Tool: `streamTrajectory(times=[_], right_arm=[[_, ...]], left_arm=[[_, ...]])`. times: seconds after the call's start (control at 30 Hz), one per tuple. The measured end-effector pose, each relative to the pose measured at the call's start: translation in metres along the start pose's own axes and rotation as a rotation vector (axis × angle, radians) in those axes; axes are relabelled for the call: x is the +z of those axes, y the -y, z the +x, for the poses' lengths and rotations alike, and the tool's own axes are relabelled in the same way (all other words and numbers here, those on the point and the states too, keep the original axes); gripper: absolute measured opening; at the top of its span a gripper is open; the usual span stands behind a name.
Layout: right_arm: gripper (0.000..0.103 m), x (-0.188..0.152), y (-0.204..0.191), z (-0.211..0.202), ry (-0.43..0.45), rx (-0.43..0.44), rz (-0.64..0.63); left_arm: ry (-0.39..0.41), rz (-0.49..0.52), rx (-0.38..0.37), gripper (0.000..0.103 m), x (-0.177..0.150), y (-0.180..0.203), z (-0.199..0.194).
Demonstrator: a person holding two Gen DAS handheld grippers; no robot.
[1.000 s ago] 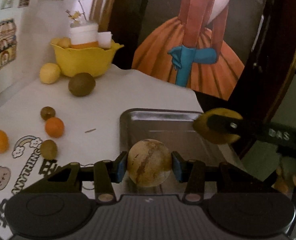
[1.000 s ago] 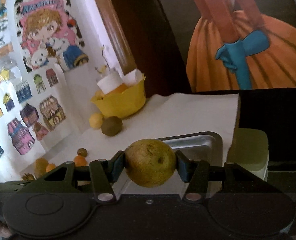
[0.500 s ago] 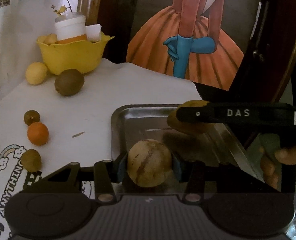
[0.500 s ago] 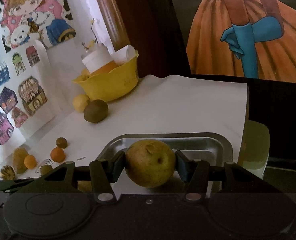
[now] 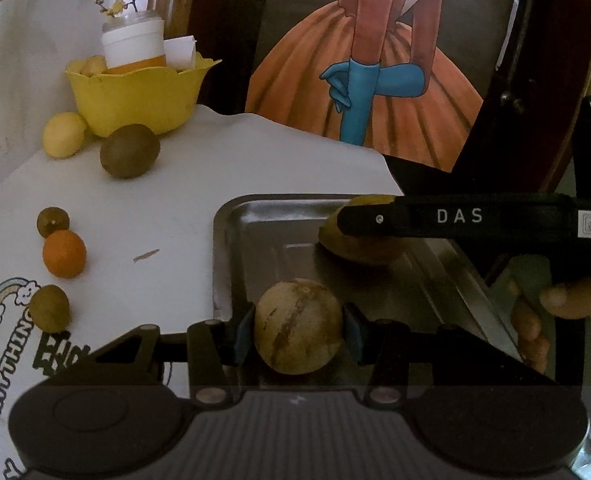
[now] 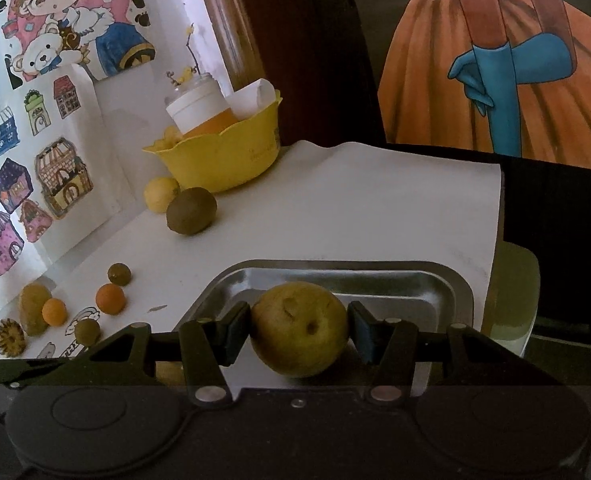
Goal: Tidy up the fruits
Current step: 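Set the pepino on the metal tray with the left tool while the right tool sets the pear there, then withdraw both open tools from the tray back toward the remaining fruits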
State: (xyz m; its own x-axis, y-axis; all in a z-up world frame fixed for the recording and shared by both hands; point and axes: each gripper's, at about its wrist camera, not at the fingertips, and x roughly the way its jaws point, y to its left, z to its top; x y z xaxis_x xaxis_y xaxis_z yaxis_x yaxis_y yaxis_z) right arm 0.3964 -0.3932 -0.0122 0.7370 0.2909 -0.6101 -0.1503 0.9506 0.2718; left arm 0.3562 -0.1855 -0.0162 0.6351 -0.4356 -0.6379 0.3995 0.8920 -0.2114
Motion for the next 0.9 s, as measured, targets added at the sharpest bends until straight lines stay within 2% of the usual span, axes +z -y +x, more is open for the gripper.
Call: streamTrajectory(times=[0.3,0.5,0.6,0.67,0.9], right_arm=[[0.055,-0.005,0.002,-0.004,-0.005,0.005,0.018],[0.056,-0.008,0.002,-0.013,0.006,-0.004,0.021],[0.063,-0.009,0.001,-0.021,0.015,-0.009,0.026],[0.07,-0.008,-0.001,-0.03,0.028,-0.019,0.018],[0.087,-0.006,-0.014,-0.073,0.104,-0.046,-0.049]], left_arm=[[-0.007,0.001,0.001,0.054,-0.002,0.002,-0.005],[0.005,0.028,0.015,0.07,-0.006,0.011,-0.023],[0.029,0.037,0.017,0.075,-0.008,0.015,-0.036],[0.042,0.037,0.021,0.081,-0.008,0.016,-0.045],[0.092,0.019,0.039,0.091,-0.013,0.017,-0.085]])
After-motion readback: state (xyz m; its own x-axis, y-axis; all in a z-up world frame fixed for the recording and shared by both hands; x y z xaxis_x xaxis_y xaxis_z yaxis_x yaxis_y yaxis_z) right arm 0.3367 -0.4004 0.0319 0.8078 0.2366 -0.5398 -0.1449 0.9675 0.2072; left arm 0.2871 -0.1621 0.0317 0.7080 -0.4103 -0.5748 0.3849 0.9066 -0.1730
